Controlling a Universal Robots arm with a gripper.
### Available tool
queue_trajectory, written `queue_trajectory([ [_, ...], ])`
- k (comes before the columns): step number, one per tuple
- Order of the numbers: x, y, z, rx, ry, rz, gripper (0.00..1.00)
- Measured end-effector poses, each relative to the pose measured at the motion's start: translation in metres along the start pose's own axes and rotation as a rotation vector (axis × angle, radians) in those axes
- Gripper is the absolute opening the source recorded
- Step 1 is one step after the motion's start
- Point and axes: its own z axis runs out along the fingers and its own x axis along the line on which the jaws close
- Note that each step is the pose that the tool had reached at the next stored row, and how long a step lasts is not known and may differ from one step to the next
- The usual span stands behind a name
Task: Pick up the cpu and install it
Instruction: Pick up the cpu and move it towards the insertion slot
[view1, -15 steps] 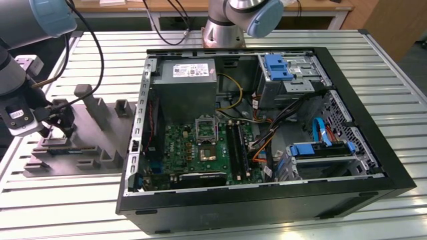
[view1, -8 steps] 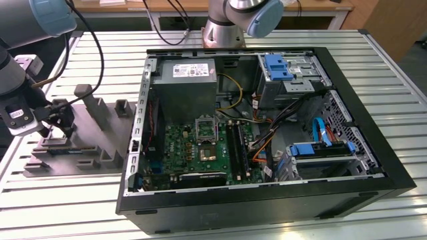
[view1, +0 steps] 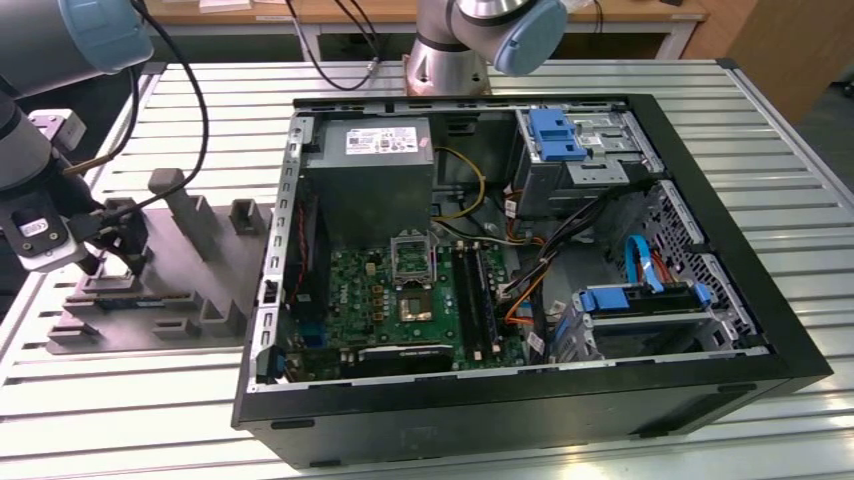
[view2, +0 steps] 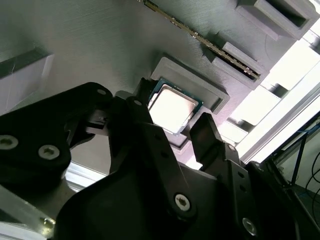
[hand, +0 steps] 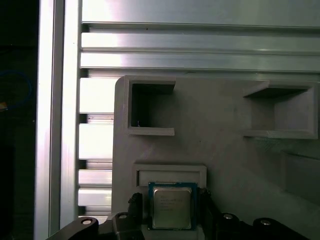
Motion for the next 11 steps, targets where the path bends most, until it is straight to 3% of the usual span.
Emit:
queue_trajectory([
  [1, 0.0000, 0.0000, 0.0000, 0.0000, 0.0000, 0.000, 0.60],
  [2, 0.0000, 0.0000, 0.0000, 0.0000, 0.0000, 0.000, 0.53],
  [11, 0.0000, 0.0000, 0.0000, -0.0001, -0.0001, 0.000, 0.47],
])
